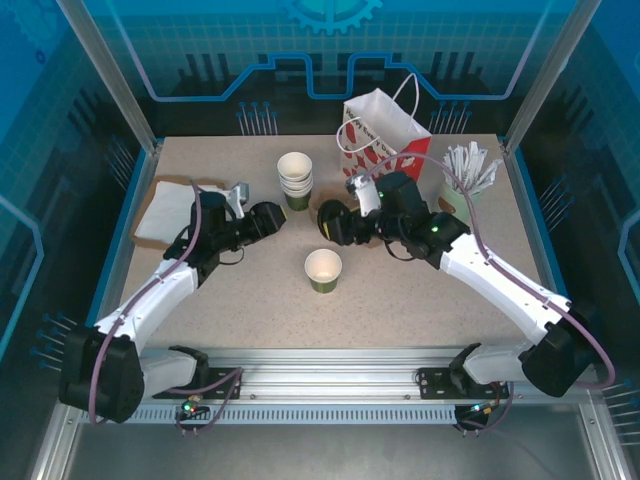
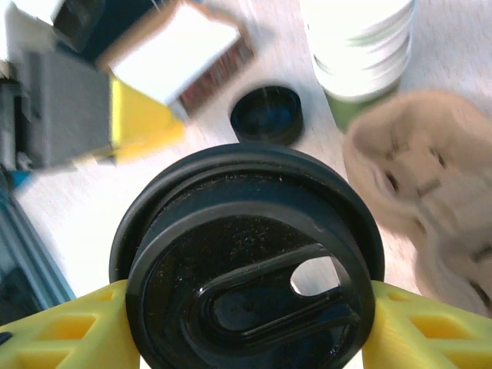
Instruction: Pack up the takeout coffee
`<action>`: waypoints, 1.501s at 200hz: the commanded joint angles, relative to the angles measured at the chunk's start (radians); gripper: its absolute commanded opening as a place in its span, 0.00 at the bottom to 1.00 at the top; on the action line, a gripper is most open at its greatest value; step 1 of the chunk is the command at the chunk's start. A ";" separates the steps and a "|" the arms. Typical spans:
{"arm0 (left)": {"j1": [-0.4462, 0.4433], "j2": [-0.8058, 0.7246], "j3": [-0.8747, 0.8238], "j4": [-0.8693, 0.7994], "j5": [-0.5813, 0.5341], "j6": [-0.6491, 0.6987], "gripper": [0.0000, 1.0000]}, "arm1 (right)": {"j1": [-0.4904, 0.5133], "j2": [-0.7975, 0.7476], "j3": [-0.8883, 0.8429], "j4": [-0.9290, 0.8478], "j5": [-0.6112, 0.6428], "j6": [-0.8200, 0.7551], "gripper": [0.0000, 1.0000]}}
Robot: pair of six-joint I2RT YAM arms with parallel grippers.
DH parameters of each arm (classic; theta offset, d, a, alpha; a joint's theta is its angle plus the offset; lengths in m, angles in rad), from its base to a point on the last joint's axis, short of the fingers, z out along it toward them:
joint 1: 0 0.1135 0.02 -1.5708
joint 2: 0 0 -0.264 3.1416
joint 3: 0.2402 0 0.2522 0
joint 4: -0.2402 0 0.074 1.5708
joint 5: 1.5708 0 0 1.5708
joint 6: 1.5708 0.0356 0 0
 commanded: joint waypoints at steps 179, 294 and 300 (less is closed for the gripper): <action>0.003 -0.255 -0.092 -0.222 -0.263 0.218 0.96 | 0.215 0.567 0.531 -0.684 0.229 -0.276 0.57; 0.004 -0.256 -0.107 -0.210 -0.256 0.215 0.96 | 0.223 0.631 0.575 -0.721 0.230 -0.284 0.57; 0.003 -0.256 -0.108 -0.210 -0.256 0.215 0.96 | 0.223 0.629 0.575 -0.723 0.227 -0.285 0.57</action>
